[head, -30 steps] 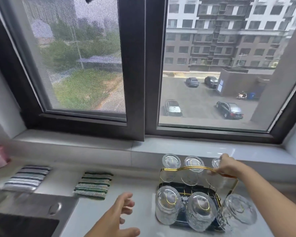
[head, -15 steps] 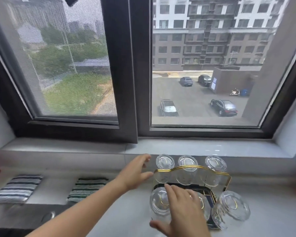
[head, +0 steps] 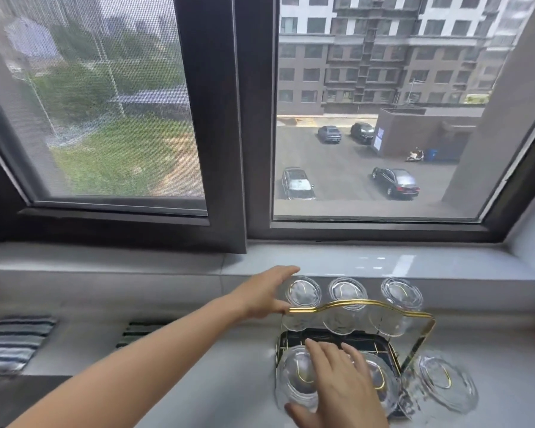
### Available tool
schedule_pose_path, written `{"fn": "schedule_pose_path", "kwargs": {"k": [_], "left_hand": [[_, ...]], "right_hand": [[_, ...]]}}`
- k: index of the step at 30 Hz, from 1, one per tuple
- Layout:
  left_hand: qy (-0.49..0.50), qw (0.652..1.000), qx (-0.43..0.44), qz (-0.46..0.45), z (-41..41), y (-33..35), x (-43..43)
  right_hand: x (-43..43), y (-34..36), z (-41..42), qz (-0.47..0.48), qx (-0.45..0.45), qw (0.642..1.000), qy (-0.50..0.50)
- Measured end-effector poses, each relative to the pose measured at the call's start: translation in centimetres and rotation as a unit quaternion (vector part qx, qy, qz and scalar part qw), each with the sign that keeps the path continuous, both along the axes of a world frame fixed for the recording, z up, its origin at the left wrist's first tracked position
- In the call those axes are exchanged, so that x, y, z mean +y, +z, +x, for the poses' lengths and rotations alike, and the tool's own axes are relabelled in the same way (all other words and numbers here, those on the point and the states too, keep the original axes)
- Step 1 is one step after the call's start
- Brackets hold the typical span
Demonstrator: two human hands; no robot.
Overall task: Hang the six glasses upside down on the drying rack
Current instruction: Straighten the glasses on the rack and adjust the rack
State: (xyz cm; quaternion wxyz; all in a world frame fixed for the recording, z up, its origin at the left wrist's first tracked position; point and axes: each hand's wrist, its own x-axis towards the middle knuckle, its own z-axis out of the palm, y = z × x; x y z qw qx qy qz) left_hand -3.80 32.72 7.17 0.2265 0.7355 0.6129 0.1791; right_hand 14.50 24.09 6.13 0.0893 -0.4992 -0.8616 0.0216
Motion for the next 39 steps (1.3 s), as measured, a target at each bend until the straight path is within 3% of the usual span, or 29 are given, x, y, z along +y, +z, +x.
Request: {"fn": "schedule_pose_path", "kwargs": {"k": [10,13,22,28,31,35,37,39], "left_hand": [[0.151,0.979,-0.139,0.006,-0.4,-2.1,-5.7],[0.186,0.967,-0.174,0.021,-1.1,-2.6,-10.0],[0.213,0.961,-0.174,-0.004,-4.1,-5.4,-24.2],[0.263,0.946,-0.187,0.011,-6.3,-6.3,-27.7],[0.271,0.941,-0.201,-0.023,-6.5,-6.5,-27.7],[0.191,0.969,-0.157,-0.018,-5.4,-6.3,-27.0],[0.097,0.994,-0.026,0.036,-4.0,-5.5,-26.3],[0.034,0.996,0.074,0.033,-2.5,-3.9,-25.8]], "right_hand": [[-0.9,0.2,0.5,0.041,0.003,0.999,0.031],[-1.1,0.3,0.6,-0.015,0.021,0.998,0.063],[-1.0,0.1,0.6,-0.033,0.057,0.998,0.021],[-0.7,0.1,1.3,-0.041,0.050,0.997,0.042],[-0.6,0.2,1.5,-0.046,0.061,0.996,0.054],[-0.5,0.5,1.5,-0.057,0.045,0.996,0.045],[-0.4,0.7,1.6,-0.076,0.031,0.996,0.047],[-0.6,1.3,1.8,-0.099,0.036,0.993,0.056]]}}
